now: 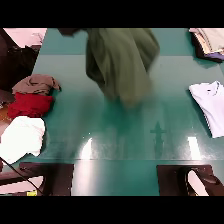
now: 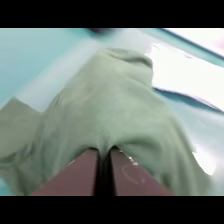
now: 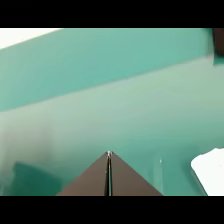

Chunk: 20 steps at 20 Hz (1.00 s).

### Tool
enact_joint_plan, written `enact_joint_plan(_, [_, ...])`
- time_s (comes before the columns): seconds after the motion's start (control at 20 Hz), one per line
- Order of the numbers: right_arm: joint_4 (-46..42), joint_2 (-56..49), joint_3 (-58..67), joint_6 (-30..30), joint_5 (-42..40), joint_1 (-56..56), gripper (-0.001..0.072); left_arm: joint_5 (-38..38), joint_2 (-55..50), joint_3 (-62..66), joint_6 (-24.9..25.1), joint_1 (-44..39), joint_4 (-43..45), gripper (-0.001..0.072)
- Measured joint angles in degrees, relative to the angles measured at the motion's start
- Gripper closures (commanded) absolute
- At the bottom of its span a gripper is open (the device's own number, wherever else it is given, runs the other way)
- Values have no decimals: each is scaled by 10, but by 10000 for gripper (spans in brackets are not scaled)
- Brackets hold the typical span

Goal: Fold the shirts.

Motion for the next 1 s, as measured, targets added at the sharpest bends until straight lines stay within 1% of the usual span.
enact_joint_plan(0.2, [0, 10, 0, 0, -1, 0, 694, -6, -13, -83, 8, -42, -5, 672])
enact_joint_plan(0.25, [0, 9, 0, 0, 3, 0, 695, -6, -24, -103, 7, -47, -6, 547])
enact_joint_plan(0.3, [0, 6, 0, 0, 9, 0, 694, -5, -35, -118, 3, -51, -5, 201])
enact_joint_plan(0.35, [0, 2, 0, 0, 16, 0, 694, -2, -48, -131, -7, -54, 1, -1])
enact_joint_plan(0.4, [0, -3, 0, 0, 24, 0, 694, -2, -59, -140, -24, -54, 16, 82])
enact_joint_plan(0.45, [0, -8, 0, 0, 34, 0, 694, -5, -67, -146, -41, -53, 36, 101])
enact_joint_plan(0.6, [0, -23, 0, -1, 52, 0, 694, -49, -74, -154, -80, -19, 86, 101])
enact_joint_plan(0.75, [0, -30, 0, -1, 62, 0, 694, -101, -59, -193, -112, 42, 112, 101])
enact_joint_plan(0.9, [0, -33, 0, -1, 66, 1, 694, -112, -30, -306, -125, 92, 124, 101])
enact_joint_plan(1.0, [0, -33, 0, -1, 69, 1, 695, -90, -17, -399, -129, 109, 127, 101])
